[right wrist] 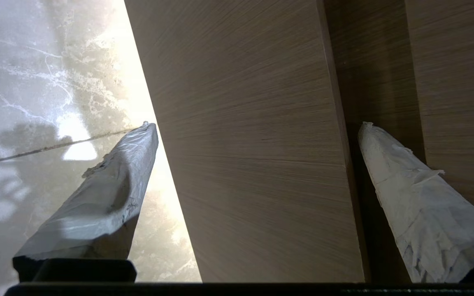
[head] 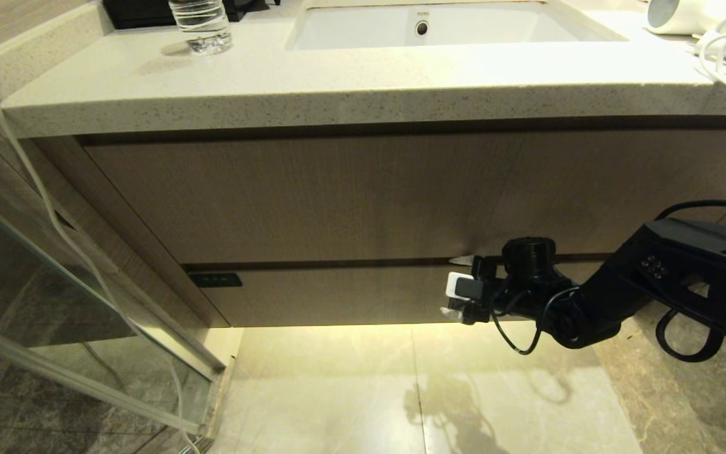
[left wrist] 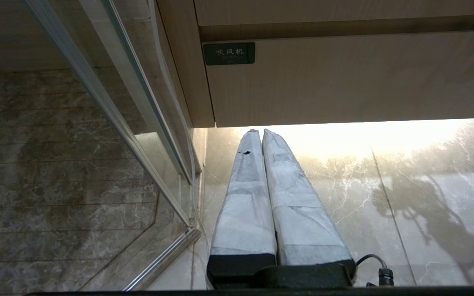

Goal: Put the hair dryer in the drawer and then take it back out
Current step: Pull open the drawer

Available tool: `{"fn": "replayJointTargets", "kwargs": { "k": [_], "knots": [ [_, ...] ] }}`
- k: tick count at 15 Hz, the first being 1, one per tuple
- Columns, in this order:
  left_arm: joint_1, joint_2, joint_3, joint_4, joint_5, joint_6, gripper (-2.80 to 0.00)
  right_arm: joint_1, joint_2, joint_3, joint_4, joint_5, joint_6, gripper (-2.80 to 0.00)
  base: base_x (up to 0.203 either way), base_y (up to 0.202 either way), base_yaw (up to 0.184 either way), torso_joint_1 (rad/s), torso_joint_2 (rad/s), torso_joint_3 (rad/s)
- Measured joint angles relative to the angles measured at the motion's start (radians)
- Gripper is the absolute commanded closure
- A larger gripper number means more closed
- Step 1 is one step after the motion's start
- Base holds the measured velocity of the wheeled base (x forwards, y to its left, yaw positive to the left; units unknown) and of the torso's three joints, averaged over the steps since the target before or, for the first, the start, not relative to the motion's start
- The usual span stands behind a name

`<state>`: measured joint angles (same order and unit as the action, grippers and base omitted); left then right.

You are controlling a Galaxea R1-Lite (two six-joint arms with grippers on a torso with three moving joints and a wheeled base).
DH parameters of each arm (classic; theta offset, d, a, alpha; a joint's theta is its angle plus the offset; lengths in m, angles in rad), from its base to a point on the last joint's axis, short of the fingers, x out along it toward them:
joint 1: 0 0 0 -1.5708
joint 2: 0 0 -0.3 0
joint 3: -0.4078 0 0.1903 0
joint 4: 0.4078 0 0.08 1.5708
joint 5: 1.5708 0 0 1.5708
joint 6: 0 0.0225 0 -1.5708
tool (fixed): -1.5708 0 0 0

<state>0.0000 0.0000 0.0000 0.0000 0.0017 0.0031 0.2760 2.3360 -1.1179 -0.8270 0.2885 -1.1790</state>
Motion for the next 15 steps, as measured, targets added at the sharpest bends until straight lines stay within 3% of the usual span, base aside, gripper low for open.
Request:
{"fn": "replayJointTargets", "kwargs": {
  "k": [8,15],
  "knots": [
    [0.0,0.0,0.0,0.0,0.0,0.0,0.0,-0.009,0.024,0.002,0.022,-0.003,-0.031,-2.8,0.0,0.0,0.0,0.0,0.0,0.0],
    [0.0,0.0,0.0,0.0,-0.001,0.0,0.0,-0.011,-0.002,0.003,0.251,-0.003,-0.048,-2.8,0.0,0.0,0.0,0.0,0.0,0.0]
  ]
}}
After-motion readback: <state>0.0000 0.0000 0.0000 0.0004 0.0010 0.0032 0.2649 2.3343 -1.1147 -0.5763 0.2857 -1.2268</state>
